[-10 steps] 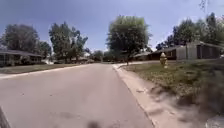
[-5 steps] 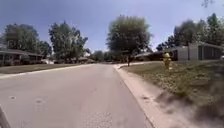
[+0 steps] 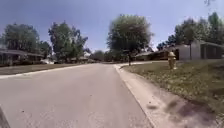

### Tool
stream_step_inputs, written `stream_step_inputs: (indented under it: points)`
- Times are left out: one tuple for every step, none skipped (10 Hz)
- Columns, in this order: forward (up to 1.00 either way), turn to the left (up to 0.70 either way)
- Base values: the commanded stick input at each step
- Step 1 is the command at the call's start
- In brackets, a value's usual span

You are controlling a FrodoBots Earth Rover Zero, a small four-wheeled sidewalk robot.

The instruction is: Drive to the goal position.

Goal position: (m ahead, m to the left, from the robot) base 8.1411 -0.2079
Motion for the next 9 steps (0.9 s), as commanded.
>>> stream_step_inputs:
  points:
    - [0.70,0.00]
    - [0.70,0.00]
    - [0.70,0.00]
    - [0.70,0.00]
    - [0.70,0.00]
    - [0.70,0.00]
    - [0.70,0.00]
    - [0.70,0.00]
    - [0.70,0.00]
